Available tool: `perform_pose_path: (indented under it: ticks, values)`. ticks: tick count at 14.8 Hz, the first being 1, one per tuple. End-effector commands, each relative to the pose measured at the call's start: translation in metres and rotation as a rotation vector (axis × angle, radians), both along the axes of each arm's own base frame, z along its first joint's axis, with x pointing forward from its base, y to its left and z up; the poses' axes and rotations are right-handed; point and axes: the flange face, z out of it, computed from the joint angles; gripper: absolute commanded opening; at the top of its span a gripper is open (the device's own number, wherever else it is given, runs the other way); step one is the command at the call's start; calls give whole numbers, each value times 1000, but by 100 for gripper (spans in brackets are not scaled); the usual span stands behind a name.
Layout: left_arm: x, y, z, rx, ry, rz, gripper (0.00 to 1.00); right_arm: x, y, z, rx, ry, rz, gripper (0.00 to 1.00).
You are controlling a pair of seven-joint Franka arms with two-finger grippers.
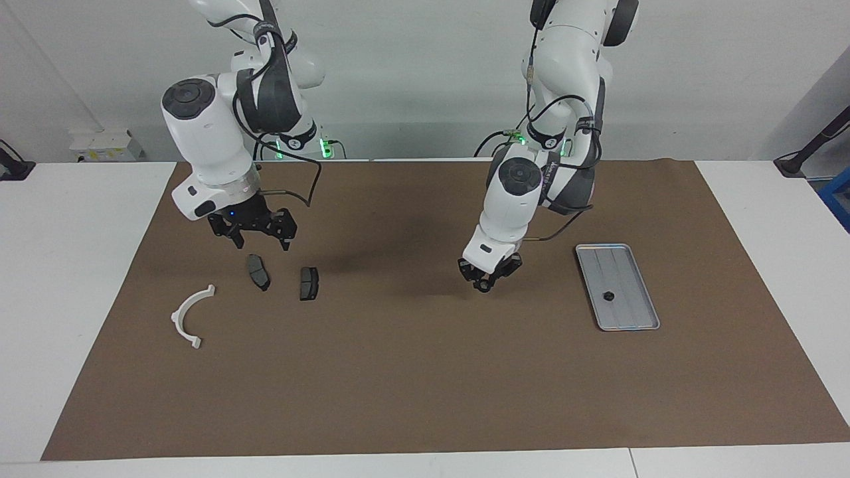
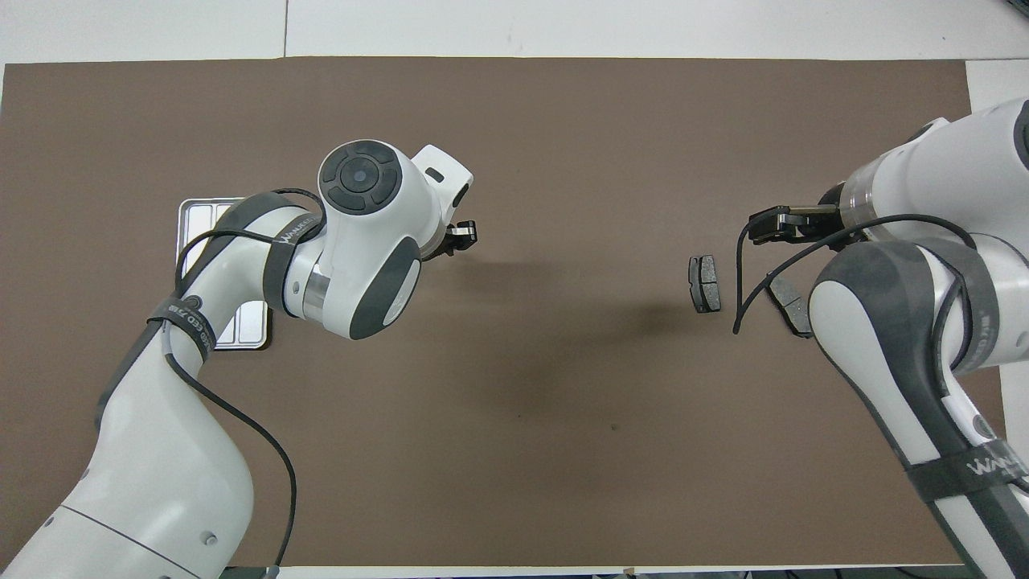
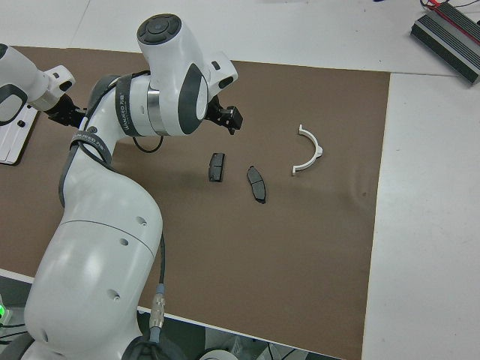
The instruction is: Place bearing gear from tray to pile
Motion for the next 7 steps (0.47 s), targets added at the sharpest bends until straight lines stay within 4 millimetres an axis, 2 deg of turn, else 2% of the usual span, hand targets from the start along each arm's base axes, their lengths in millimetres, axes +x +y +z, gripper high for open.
perform_pose_path:
  ticks: [1,7]
  values:
    - [4,-9,-7,-6,-23,26,1,1,-2,-1,-9,-16,-10,100]
    - [-3,-10,-25,-14,-39,49,1,1,-3,-1,-9,-16,-6,100]
